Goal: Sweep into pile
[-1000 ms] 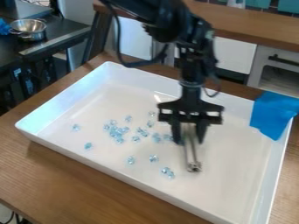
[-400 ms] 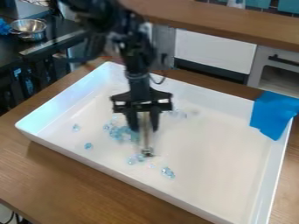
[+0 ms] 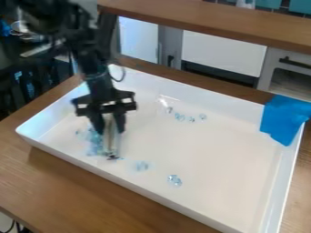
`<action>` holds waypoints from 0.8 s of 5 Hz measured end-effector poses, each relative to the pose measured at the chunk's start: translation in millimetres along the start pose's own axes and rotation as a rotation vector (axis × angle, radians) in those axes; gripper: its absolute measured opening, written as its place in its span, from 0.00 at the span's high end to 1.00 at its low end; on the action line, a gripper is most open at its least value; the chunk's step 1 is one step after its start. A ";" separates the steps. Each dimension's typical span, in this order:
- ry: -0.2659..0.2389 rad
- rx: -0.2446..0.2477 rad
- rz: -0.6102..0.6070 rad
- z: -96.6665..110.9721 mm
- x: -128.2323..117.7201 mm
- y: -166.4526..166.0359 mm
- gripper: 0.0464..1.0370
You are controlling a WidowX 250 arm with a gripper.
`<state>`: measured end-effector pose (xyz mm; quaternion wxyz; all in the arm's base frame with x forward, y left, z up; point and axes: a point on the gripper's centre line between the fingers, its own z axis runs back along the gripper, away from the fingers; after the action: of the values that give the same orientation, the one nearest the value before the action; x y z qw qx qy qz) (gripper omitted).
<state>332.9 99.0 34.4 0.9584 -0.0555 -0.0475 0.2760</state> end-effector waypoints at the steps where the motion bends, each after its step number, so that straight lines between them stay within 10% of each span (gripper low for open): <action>1: 0.021 -0.003 0.038 7.1 4.7 31.7 0.54; 4: 0.067 -0.143 0.039 53.5 3.7 -11.6 0.54</action>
<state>335.6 95.4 89.0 0.9475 -0.1338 -0.0340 0.2886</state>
